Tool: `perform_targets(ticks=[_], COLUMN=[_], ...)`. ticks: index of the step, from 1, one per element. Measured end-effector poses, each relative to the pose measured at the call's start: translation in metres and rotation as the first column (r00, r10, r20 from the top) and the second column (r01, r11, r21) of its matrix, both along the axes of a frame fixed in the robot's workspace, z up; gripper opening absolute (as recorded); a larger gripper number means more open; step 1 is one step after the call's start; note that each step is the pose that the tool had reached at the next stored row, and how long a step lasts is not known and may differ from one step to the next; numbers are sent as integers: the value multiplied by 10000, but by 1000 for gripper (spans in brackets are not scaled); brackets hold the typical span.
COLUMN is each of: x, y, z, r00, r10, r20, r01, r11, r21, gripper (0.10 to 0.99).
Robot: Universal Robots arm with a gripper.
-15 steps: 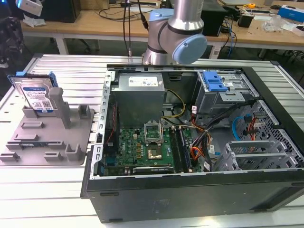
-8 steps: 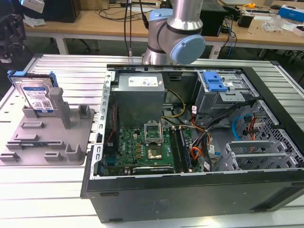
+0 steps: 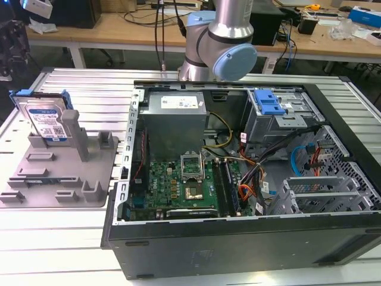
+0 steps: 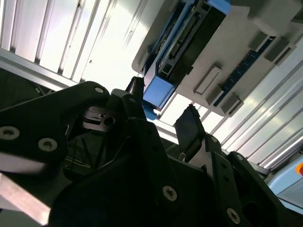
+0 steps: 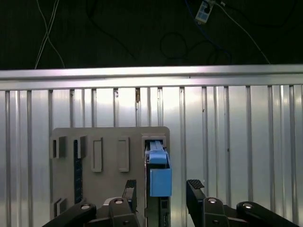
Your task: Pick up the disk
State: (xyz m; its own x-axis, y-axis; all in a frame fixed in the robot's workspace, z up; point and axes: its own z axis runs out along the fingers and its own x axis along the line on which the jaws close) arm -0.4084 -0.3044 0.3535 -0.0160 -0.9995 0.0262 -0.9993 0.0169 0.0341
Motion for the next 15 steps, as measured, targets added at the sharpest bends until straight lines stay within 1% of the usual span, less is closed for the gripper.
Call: perform_targets(ticks=[2,8,10,15], x=[1,1,0,1], y=[-4,-42,-47,-47], z=[-13,-72,-113,-196], r00=[10000,10000,10000,10000], r10=[0,8,7,20], r20=[3,3,2,20], r01=[0,-8,-7,-20], r11=[10000,10000,10000,10000], r21=[1,1,1,1], gripper=[541,541,541,541])
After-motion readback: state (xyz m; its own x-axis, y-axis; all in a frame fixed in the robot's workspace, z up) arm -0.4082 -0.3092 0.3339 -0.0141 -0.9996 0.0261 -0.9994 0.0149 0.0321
